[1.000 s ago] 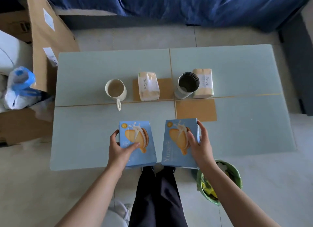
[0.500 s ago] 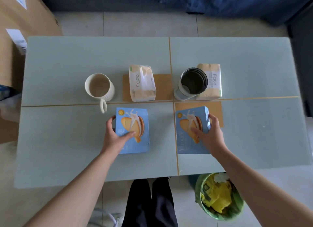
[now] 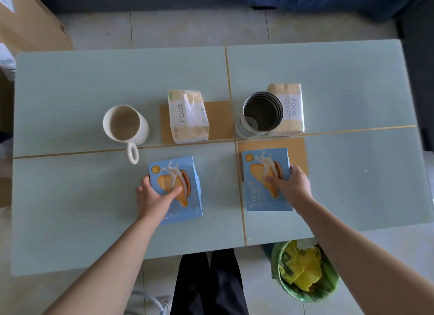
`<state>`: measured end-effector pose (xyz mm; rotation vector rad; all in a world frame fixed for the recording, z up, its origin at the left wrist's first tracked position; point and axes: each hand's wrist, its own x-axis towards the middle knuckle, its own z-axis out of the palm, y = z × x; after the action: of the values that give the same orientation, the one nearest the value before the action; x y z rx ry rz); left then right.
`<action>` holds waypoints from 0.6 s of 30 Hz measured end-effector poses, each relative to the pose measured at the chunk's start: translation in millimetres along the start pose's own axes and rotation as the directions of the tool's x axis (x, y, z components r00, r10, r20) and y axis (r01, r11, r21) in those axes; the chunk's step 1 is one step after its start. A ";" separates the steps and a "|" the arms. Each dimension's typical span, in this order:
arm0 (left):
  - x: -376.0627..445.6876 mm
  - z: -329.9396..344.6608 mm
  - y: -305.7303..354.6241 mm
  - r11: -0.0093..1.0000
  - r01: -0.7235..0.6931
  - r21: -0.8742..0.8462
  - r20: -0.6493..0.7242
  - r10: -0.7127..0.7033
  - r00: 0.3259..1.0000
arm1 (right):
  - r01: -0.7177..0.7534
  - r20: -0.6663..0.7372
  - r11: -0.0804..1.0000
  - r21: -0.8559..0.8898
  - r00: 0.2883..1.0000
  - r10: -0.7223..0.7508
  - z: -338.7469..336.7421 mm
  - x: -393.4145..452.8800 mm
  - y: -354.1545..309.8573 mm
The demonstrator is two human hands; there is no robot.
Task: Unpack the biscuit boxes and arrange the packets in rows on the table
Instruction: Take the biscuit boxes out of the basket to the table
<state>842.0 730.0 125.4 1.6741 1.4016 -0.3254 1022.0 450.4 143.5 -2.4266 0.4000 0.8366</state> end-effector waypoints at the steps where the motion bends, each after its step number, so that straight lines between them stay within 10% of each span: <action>1: 1.1 1.4 0.8 1.000 0.004 0.009 -0.005 -0.004 1.000 | 0.010 0.003 1.000 -0.003 1.000 -0.010 1.3 1.7 -1.1; 10: -2.7 15.5 10.1 0.989 0.019 0.146 -0.130 0.000 0.992 | -0.097 0.059 0.986 -0.134 0.993 0.105 8.1 10.1 -2.3; 18: -26.4 49.3 32.0 0.960 0.042 0.276 -0.176 0.008 0.984 | 0.110 0.040 0.976 -0.188 0.994 -0.104 12.3 7.1 2.0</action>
<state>878.2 677.0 130.7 1.9602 1.5571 -0.4088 1020.6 455.1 129.9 -2.5808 0.1829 0.8992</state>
